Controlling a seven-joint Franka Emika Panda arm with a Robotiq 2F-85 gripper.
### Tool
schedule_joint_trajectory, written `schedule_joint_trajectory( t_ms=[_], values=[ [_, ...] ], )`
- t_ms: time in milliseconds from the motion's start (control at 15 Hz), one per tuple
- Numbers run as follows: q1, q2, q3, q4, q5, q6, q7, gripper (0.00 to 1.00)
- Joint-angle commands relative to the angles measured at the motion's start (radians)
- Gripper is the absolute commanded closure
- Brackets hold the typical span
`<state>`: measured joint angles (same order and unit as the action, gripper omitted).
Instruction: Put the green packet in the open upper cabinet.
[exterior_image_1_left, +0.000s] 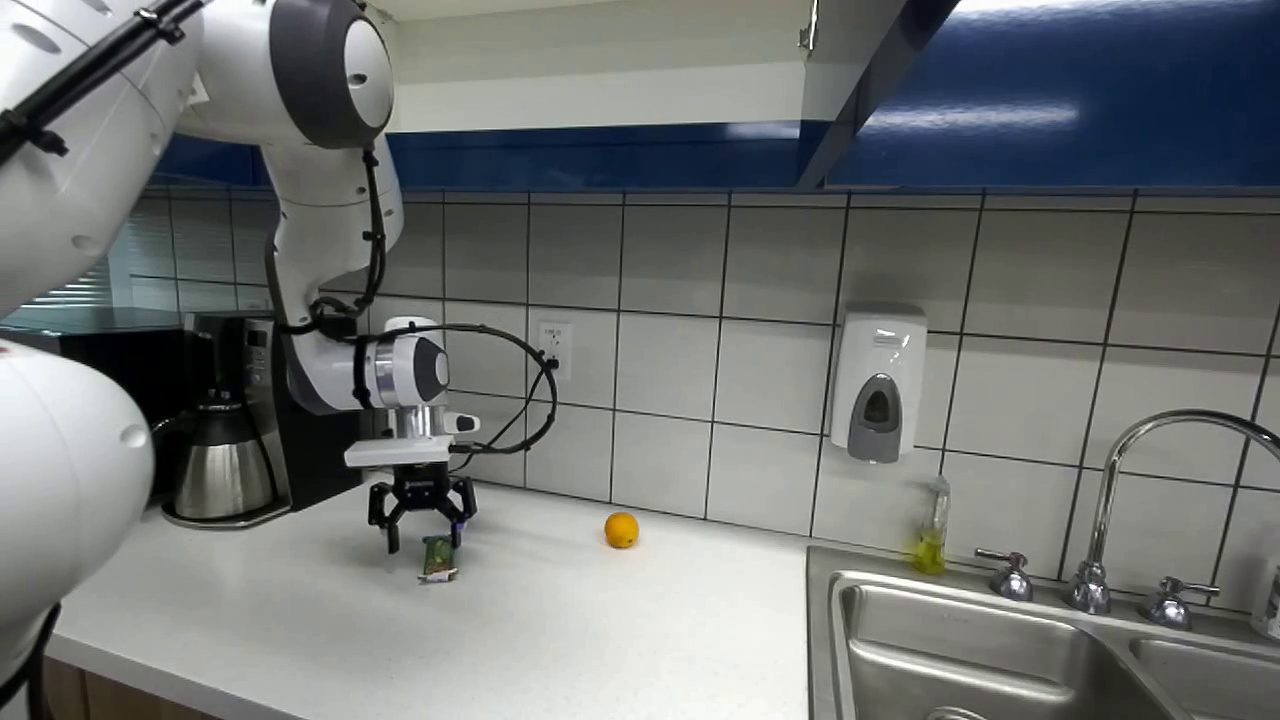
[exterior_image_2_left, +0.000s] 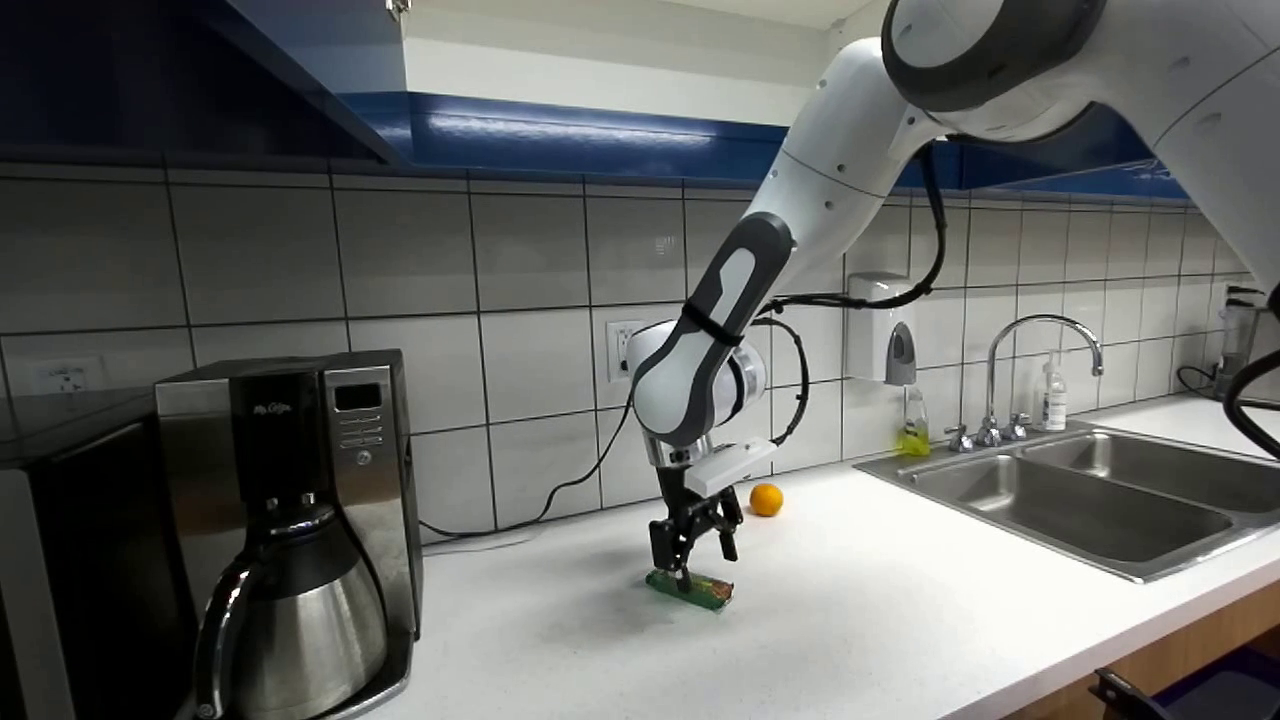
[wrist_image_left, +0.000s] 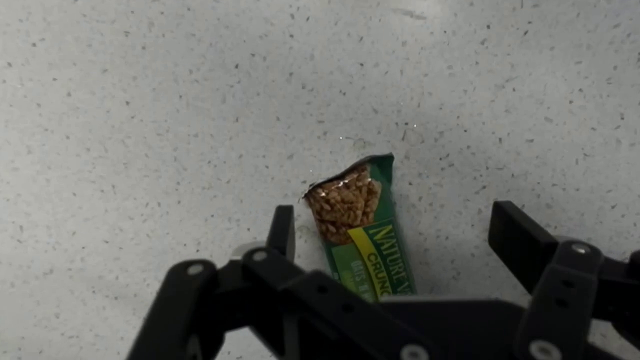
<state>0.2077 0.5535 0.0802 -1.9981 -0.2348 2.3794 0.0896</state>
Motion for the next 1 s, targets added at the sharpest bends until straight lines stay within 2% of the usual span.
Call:
schedule_joint_trajectory(
  t_ms=[0, 933],
  values=[
    [0.016, 0.047, -0.013, 0.070, 0.005, -0.027, 0.008, 0.00],
    [0.020, 0.137, -0.027, 0.168, 0.009, -0.029, 0.010, 0.00]
  ],
)
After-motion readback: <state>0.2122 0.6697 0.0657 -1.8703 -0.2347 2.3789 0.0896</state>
